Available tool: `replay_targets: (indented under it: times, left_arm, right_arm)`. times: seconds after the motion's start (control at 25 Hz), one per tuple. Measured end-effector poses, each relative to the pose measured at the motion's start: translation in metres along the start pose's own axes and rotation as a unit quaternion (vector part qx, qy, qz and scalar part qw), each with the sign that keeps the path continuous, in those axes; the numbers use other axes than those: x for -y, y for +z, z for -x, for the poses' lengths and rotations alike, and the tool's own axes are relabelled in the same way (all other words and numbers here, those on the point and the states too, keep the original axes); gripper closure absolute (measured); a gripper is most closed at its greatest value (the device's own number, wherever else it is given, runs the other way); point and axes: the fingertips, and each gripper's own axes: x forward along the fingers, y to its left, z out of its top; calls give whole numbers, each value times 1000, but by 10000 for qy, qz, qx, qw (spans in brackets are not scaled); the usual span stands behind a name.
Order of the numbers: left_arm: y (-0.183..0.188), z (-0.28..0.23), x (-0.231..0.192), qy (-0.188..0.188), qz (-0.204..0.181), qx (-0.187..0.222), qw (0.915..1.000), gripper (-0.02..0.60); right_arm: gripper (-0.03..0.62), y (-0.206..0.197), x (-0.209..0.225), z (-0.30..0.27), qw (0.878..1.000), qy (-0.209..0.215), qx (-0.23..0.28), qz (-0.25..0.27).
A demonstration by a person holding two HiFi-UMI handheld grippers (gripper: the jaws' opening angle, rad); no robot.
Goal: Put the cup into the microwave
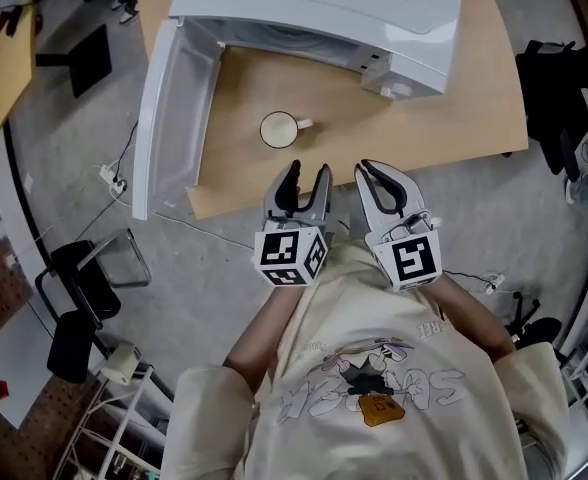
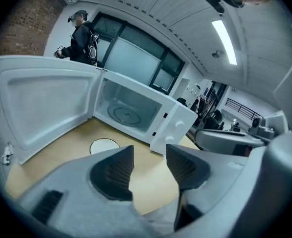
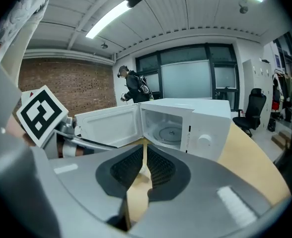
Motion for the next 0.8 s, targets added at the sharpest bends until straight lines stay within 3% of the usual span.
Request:
replay_targets:
  times: [0.28,0.52,0.8]
  left_arm:
    - [-58,-62,-30,569,200,-276,9978,362]
    - [-71,-89,-47,1120,-143,78,9936,362]
    - [-73,-110,-57,1361,-261,362,9897,362]
  right_arm:
    - [562,-24,24,-20,9988,-68,-281,-408]
    - [562,-38,36,-31,9982,-114,-479,-348]
    - [562,-63,39,-27,9950,-118,-810,-569]
